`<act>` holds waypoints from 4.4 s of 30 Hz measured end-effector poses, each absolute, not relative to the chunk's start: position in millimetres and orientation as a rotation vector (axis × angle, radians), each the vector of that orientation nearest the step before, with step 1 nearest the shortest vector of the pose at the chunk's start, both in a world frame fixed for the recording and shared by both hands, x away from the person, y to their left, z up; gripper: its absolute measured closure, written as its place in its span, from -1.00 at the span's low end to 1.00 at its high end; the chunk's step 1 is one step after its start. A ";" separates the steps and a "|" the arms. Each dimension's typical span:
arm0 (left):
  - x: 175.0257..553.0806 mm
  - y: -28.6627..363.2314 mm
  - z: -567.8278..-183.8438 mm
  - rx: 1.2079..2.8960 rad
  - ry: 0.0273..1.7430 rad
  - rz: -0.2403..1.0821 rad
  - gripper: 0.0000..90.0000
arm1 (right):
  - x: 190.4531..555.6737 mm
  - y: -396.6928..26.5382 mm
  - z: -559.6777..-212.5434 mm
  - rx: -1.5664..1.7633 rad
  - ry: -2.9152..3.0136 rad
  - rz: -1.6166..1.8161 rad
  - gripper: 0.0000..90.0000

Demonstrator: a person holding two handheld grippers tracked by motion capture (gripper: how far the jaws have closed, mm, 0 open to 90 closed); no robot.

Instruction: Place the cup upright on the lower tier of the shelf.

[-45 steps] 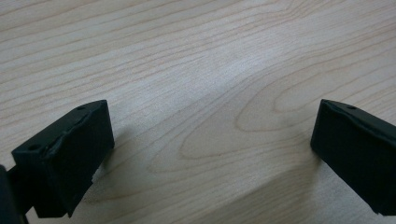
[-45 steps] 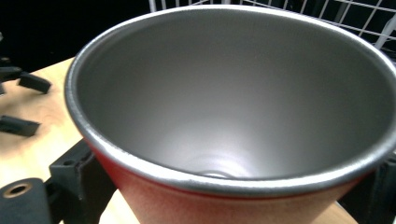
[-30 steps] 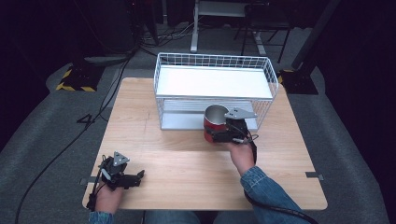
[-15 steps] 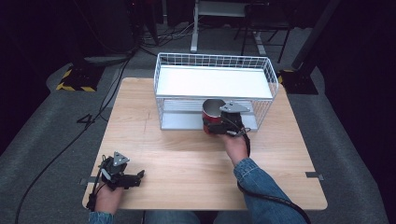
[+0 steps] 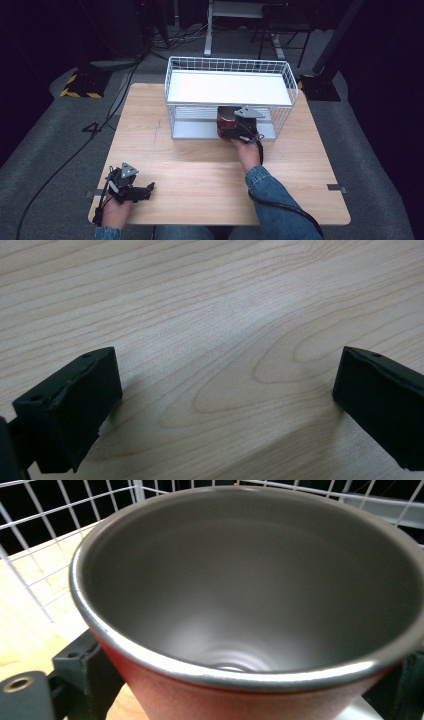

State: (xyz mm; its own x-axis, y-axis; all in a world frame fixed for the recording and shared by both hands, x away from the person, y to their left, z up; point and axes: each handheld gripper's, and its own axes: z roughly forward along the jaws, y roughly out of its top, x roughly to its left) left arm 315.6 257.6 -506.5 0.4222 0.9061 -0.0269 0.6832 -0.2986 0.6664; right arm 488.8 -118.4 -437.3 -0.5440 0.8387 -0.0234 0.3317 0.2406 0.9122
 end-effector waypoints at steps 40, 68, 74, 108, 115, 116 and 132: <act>315.6 257.6 -506.4 2.077 1.338 0.478 -1.00 | 508.5 -112.6 -455.4 1.026 1.890 1.293 -0.85; 316.8 258.1 -506.4 2.082 1.331 0.485 -1.00 | 482.7 -142.3 -442.8 1.018 1.951 1.316 -1.00; 316.4 257.9 -506.5 2.078 1.336 0.484 -1.00 | 468.2 -154.4 -436.5 1.035 1.980 1.336 -1.00; 324.4 254.8 -506.3 2.083 1.330 0.482 -1.00 | 380.0 -247.3 -404.8 1.006 2.126 1.263 -0.97; 324.8 254.5 -506.4 2.081 1.328 0.479 -1.00 | 365.4 -266.4 -408.9 1.025 2.142 1.238 -0.97; 324.7 254.6 -506.3 2.084 1.328 0.480 -1.00 | 363.1 -270.3 -410.3 1.030 2.146 1.235 -0.97; 324.7 254.6 -506.3 2.083 1.328 0.480 -1.00 | 335.4 -316.3 -443.7 1.130 2.165 1.130 -0.92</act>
